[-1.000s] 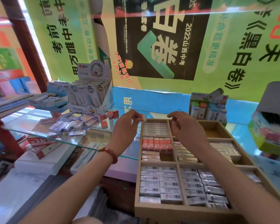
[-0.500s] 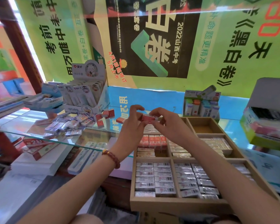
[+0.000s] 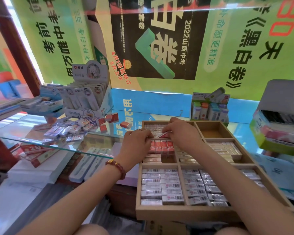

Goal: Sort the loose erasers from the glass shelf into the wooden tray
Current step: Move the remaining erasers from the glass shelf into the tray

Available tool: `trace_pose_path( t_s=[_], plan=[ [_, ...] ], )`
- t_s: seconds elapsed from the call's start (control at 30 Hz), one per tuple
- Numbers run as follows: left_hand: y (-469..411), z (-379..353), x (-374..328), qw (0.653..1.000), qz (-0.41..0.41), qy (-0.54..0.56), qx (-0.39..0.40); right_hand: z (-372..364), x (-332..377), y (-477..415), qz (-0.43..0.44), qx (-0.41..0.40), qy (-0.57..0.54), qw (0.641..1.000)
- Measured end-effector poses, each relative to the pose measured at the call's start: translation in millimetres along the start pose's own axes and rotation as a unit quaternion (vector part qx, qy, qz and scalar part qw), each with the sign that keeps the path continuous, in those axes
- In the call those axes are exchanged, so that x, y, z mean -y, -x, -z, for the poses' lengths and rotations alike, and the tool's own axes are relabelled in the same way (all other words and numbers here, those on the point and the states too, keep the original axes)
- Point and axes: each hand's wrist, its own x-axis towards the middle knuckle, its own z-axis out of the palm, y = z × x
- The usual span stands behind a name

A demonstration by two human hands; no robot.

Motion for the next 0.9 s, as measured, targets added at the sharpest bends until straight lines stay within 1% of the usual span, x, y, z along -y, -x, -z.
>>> trace_pose_path(
  t_s=[0.2,0.3,0.37,0.5,0.57,0.63,0.7,0.77,0.8,0.9],
  plan=[
    [1.7,0.8,-2.6,1.000,0.019,0.013,0.007,-1.2,-5.2,-0.1,-0.042,-0.022,-0.104,0.993],
    [1.8,0.2,-2.9,1.000,0.021,0.007,0.009,-2.8,-9.0,2.5,-0.069,-0.005,-0.159,0.985],
    [2.1,0.4,-2.6,1.000,0.022,0.009,0.011,-5.0,-9.8,3.7,-0.079,0.014,-0.175,0.981],
    [2.9,0.4,-2.0,1.000,0.023,0.008,0.017,-6.8,-6.9,5.1,-0.075,0.014,-0.209,0.975],
    [2.8,0.3,-1.5,0.999,0.026,0.008,0.018,-6.1,-4.6,5.7,-0.077,-0.013,-0.285,0.956],
    [2.6,0.4,-1.4,0.999,0.026,0.007,0.020,-4.7,-1.9,5.4,-0.079,-0.056,-0.375,0.922],
    [3.0,0.9,-1.7,0.999,0.028,0.008,0.025,-2.7,-0.5,5.0,-0.065,-0.088,-0.414,0.904],
    [3.5,1.3,-1.9,0.999,0.031,0.010,0.028,-2.4,-1.2,5.4,-0.041,-0.099,-0.403,0.909],
    [3.7,1.5,-1.8,0.999,0.032,0.011,0.027,-3.3,-2.7,5.4,-0.025,-0.096,-0.382,0.919],
    [4.1,1.2,-1.6,0.999,0.035,0.015,0.026,-8.5,-7.5,5.8,0.018,-0.046,-0.260,0.964]
  ],
)
